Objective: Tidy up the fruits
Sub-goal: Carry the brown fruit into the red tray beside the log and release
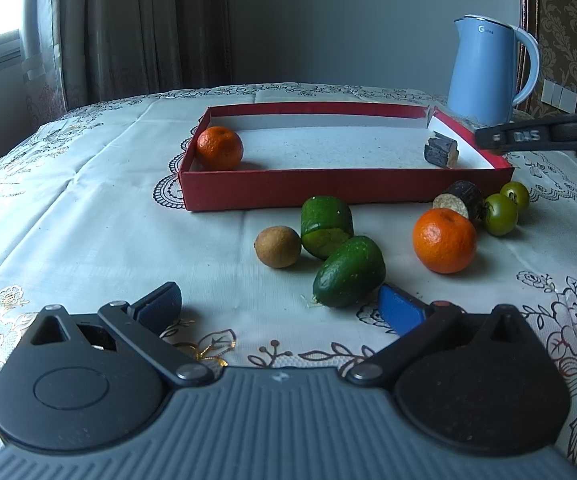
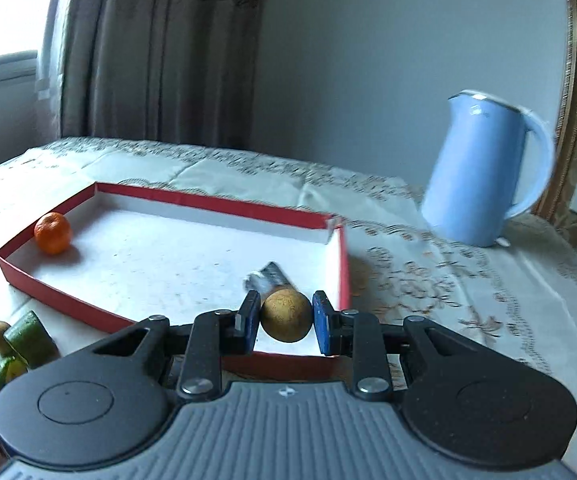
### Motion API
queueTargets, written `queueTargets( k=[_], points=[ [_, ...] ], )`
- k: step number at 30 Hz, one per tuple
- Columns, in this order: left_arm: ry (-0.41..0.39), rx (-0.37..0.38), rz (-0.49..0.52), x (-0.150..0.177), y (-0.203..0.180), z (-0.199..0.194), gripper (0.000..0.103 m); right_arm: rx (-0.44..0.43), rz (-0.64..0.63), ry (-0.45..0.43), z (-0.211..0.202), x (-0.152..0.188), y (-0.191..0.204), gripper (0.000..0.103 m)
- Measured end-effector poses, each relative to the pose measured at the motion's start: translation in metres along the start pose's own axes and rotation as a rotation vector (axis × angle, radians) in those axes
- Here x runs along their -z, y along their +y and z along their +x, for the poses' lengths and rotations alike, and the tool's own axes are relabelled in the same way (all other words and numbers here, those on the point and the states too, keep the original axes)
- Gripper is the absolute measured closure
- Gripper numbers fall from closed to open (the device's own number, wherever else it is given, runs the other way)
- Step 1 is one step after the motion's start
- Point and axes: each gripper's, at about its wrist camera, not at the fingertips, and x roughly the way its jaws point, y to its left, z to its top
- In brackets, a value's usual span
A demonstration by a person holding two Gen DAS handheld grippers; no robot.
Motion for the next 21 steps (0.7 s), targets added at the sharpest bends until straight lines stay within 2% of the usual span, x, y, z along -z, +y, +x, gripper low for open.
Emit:
queueTargets(
  k=[11,21],
  points=[
    [0.001,0.005,-0.004,0.000,0.000,0.000,0.000,-0.030,-0.051,0.066,0.037,-0.005,0.025,0.076],
    [0.001,0.006,-0.005,0.000,0.000,0.001,0.000,-0.035,-0.090,0.083,0.047,-0.003,0.037,0.076]
  ],
)
